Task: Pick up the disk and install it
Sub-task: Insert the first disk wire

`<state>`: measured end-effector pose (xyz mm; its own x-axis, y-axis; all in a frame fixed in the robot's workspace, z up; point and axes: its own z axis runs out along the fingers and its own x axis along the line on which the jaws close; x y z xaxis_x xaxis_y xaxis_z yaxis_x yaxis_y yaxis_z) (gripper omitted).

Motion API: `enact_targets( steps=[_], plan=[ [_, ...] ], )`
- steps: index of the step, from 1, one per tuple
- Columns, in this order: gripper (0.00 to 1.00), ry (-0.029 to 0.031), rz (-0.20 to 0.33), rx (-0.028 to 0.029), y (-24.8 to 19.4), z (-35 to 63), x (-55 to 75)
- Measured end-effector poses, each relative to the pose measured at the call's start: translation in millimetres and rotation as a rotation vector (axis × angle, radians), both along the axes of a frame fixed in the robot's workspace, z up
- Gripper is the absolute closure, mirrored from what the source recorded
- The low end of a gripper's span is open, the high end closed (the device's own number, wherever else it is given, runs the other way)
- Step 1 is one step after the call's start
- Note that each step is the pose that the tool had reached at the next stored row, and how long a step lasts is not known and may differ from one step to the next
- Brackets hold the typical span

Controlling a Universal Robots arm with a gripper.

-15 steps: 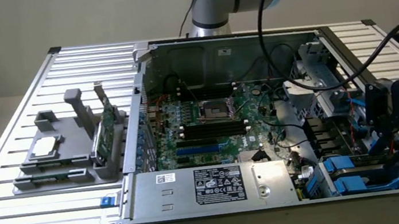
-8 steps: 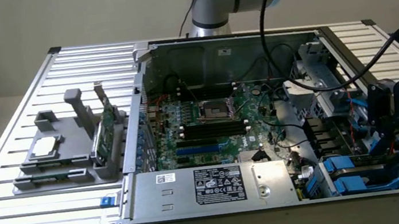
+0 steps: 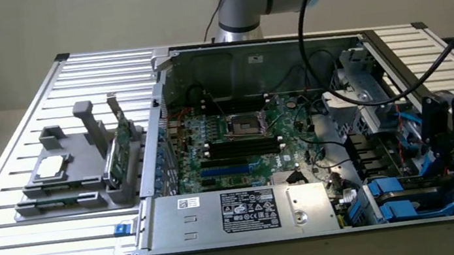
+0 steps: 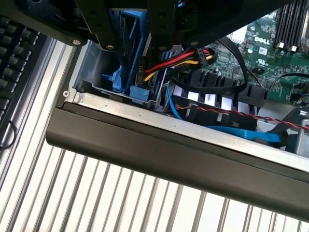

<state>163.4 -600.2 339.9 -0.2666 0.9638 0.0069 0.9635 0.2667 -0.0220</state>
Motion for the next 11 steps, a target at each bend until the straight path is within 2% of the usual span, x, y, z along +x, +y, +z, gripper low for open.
enact_targets(
  steps=[3, 4, 5, 6, 11],
  plan=[
    [0.69, 0.0001, -0.001, 0.006, -2.3, 0.1, 0.2],
    [0.78, 0.0002, -0.001, 0.0071, -2.9, 0.0, 0.3],
    [0.78, 0.0003, -0.001, 0.0077, -3.5, 0.1, 0.3],
    [0.83, 0.0003, -0.001, 0.0084, -3.9, 0.1, 0.3],
    [0.83, 0.0, -0.004, 0.0107, -5.1, 0.0, 0.0]
  ],
)
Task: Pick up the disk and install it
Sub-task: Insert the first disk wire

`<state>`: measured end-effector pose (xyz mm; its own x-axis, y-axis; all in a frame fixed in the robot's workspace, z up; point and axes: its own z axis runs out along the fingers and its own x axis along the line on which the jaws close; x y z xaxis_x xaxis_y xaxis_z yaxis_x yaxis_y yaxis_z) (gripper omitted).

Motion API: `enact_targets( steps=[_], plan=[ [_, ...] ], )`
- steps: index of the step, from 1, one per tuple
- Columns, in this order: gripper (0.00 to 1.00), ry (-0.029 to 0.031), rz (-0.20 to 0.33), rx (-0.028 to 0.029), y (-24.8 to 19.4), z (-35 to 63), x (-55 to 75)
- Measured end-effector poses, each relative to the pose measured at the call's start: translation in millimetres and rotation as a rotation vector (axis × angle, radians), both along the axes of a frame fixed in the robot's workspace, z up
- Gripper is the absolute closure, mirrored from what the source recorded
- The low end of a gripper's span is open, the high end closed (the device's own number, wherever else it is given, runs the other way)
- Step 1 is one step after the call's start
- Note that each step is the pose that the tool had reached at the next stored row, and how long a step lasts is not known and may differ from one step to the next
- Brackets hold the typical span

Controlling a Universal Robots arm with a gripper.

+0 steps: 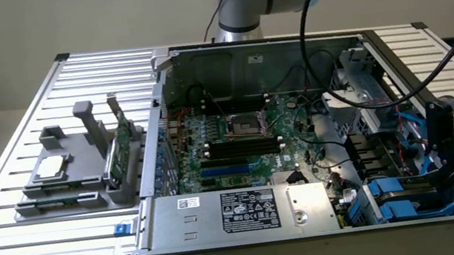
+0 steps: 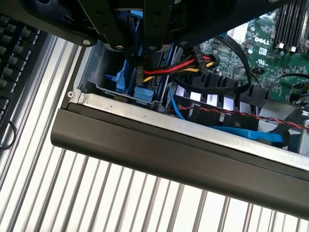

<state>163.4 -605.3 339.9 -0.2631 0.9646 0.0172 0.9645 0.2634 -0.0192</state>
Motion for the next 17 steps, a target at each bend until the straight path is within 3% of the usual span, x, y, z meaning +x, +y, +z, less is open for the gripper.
enact_targets(
  steps=[17],
  plan=[
    [0.83, 0.0001, -0.036, -0.0001, 0.5, 8.2, -9.2]
  ],
)
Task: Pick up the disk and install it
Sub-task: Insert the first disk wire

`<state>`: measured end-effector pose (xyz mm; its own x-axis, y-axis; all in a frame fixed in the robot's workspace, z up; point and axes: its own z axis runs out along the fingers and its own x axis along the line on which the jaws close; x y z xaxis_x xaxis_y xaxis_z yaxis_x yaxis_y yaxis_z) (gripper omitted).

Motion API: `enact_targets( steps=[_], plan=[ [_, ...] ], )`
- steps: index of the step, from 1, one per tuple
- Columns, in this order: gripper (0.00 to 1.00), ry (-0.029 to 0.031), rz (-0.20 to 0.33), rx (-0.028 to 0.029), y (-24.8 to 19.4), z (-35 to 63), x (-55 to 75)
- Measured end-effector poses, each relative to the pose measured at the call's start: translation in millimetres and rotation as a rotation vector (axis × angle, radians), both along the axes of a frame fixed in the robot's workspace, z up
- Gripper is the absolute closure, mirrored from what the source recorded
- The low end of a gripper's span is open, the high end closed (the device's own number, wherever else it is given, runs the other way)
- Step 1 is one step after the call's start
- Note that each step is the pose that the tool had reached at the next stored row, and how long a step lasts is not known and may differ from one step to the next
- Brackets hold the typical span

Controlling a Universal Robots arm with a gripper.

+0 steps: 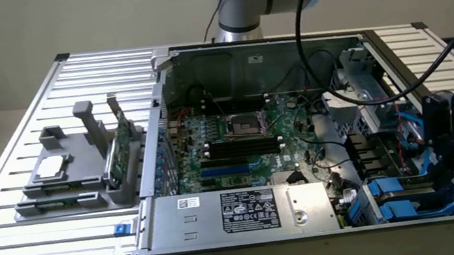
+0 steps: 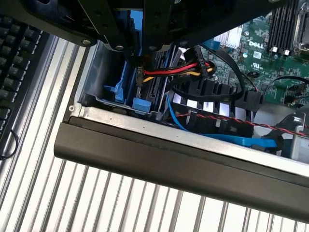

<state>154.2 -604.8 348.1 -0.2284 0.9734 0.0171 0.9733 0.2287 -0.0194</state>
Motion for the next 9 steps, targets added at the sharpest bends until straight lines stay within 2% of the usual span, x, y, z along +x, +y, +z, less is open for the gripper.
enact_targets(
  steps=[9],
  plan=[
    [0.83, 0.0, -0.031, -0.0019, 1.4, 0.1, -1.0]
  ],
)
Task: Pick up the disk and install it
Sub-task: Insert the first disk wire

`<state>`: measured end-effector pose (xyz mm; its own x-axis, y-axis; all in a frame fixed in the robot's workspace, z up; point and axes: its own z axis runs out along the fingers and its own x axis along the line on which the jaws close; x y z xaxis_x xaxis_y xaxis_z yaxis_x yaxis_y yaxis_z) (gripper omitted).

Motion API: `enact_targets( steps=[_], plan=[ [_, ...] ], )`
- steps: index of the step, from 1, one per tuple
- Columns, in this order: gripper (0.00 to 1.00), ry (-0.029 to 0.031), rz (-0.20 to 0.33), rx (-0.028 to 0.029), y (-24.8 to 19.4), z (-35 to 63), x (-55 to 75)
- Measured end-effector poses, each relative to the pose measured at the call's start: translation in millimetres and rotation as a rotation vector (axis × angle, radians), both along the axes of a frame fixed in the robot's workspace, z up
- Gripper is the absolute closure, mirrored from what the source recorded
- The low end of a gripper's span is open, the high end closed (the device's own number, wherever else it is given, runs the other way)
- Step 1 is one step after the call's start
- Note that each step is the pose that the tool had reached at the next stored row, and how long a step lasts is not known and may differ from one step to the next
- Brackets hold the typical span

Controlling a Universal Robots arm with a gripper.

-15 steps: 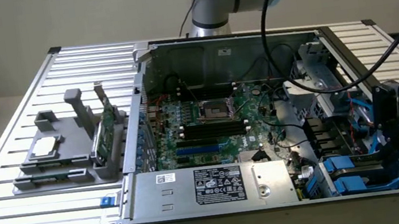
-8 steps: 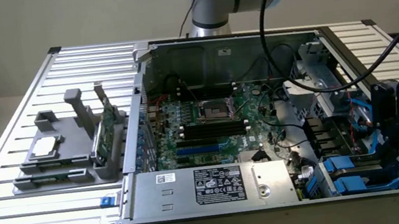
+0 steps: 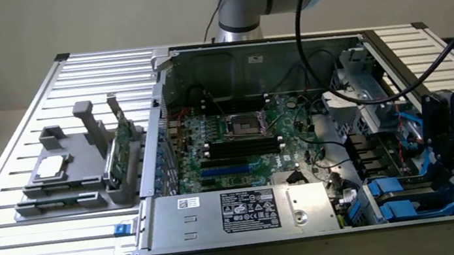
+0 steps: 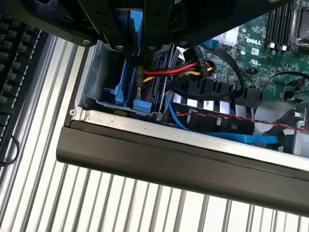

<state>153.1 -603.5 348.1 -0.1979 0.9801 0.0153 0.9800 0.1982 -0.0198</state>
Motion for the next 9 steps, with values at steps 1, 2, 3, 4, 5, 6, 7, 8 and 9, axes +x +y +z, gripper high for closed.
enact_targets(
  steps=[1, 2, 3, 4, 5, 6, 7, 8, 9],
  plan=[
    [0.83, 0.0, 0.0, -0.0009, 0.4, 0.0, 0.0],
    [0.83, -0.0001, -0.001, -0.0016, 0.6, -0.1, -0.1],
    [0.83, -0.0002, -0.001, -0.0023, 0.6, -0.2, 0.0],
    [0.83, -0.0002, -0.001, -0.0026, 0.6, -0.2, -0.1],
    [0.83, -0.0002, -0.001, -0.0026, 0.6, -0.2, -0.1],
    [0.83, -0.0002, -0.001, -0.0028, 0.6, -0.2, -0.1],
    [0.83, -0.0002, -0.001, -0.0031, 0.7, -0.2, 0.0],
    [0.83, -0.0002, -0.001, -0.0031, 0.6, -0.2, -0.1],
    [0.83, -0.0002, -0.001, -0.0031, 0.6, -0.2, 0.0]
  ],
)
